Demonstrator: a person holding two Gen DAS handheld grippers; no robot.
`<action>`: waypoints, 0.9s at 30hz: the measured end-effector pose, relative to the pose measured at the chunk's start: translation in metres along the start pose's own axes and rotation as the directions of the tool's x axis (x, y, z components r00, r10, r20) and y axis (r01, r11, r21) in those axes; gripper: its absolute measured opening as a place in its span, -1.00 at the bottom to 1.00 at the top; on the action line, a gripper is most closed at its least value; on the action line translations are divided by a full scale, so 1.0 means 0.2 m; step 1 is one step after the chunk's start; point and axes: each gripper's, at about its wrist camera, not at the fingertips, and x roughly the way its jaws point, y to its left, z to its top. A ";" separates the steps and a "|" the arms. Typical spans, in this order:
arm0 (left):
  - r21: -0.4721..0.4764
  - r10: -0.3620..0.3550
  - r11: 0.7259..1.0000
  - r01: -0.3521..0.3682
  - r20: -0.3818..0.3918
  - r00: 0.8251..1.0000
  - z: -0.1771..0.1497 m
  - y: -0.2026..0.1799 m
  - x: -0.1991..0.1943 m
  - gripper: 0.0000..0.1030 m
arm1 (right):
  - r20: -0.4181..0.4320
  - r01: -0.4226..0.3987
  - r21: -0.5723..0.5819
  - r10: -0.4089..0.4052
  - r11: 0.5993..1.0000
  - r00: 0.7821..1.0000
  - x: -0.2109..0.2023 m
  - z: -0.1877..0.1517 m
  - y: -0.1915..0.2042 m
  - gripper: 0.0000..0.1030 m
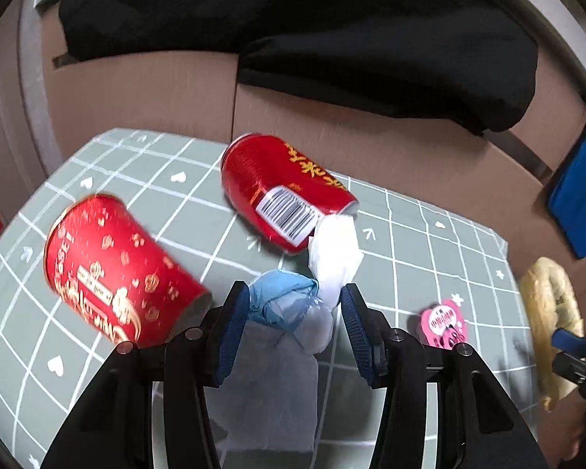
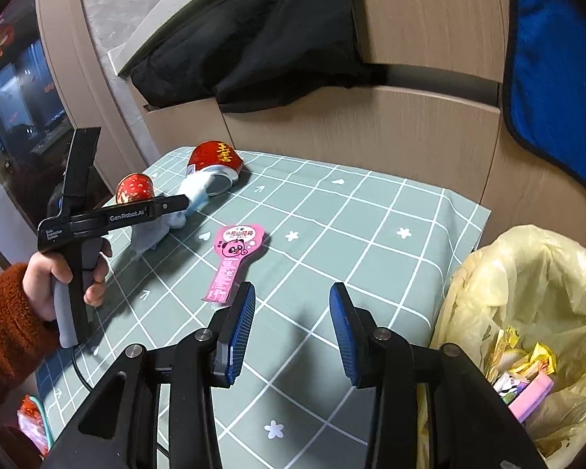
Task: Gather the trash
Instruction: 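Return to the table and grasp the white tissue with the left tool, then lift the tissue with the left tool while the right tool grasps the clear plastic strip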
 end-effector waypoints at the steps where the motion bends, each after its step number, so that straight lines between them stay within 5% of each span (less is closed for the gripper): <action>1: 0.007 -0.005 1.000 0.005 -0.008 1.000 -0.01 0.00 -0.01 -0.03 | -0.002 -0.004 0.004 0.004 1.000 1.000 0.01 0.00 0.00 -0.27; 6: 0.050 0.048 0.998 -0.047 -0.026 0.999 -0.03 -0.01 -0.01 -0.03 | -0.004 -0.019 0.001 0.019 1.000 1.000 0.02 0.00 0.03 -0.27; 12: -0.034 0.030 0.999 -0.031 -0.028 0.999 -0.05 0.04 -0.04 -0.08 | -0.005 -0.003 -0.050 0.003 0.999 1.000 0.00 0.00 0.09 -0.27; 27: -0.141 -0.028 0.990 0.030 0.016 0.999 -0.35 -0.06 -0.52 -0.13 | -0.073 -0.022 -0.192 0.008 0.981 0.997 0.25 0.12 0.28 -0.20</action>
